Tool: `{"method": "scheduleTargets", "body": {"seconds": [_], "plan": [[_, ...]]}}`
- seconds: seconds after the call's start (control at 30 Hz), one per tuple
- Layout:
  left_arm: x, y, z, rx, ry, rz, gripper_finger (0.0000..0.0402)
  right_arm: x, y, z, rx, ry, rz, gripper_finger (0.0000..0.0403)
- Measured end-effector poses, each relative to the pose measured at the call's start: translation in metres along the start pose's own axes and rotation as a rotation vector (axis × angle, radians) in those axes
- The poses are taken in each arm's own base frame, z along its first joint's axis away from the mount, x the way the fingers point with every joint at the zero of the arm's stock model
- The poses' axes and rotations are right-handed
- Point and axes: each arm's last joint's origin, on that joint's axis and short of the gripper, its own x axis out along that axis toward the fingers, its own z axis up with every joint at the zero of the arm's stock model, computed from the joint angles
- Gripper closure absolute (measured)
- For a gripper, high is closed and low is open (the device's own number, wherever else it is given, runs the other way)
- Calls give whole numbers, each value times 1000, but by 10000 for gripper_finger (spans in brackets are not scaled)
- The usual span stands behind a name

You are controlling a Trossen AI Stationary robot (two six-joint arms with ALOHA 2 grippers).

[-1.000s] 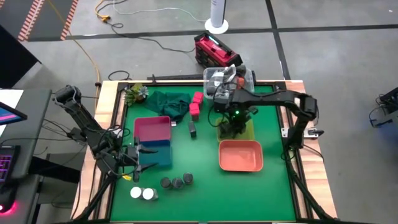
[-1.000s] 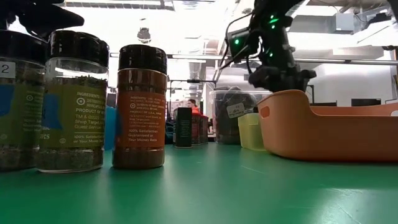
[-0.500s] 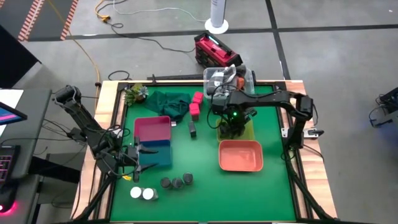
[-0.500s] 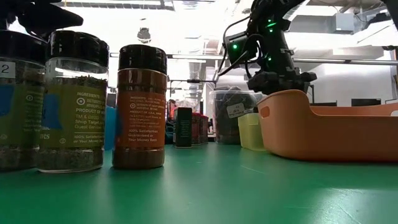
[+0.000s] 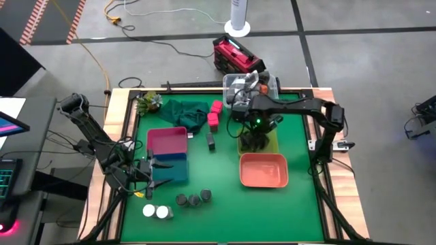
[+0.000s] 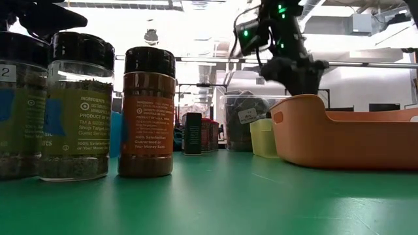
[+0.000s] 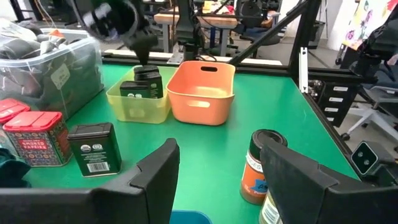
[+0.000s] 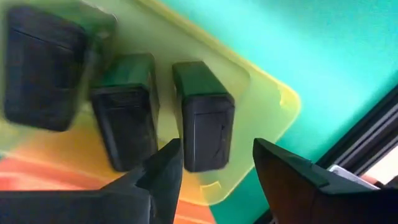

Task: Sort spices by type
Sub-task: Put the black spice can into the yellow bin

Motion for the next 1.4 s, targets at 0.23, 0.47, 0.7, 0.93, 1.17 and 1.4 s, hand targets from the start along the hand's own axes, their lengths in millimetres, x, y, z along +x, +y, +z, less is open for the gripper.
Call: {"method": "scheduleTargets", "body": {"seconds": [0.23, 0.47, 0.7, 0.93, 1.17, 1.4], "plan": [[0, 0, 0, -12, 0, -1, 186, -56, -9, -6, 31, -147, 41, 173], [0, 0, 0, -12, -1, 0, 186, -95, 7, -12, -67, -408, 140, 173], [4, 3, 2, -4, -12, 27, 186, -105, 45, -11, -193, -625, 292, 173], [4, 3, 3, 7, -16, 28, 186, -95, 72, -11, -273, -639, 312, 173], [2, 6, 8, -13, -33, 23, 186, -80, 110, -8, -356, -647, 321, 173], [-7, 16, 16, -42, -47, 18, 186, -87, 125, -7, -395, -676, 337, 173]]}}
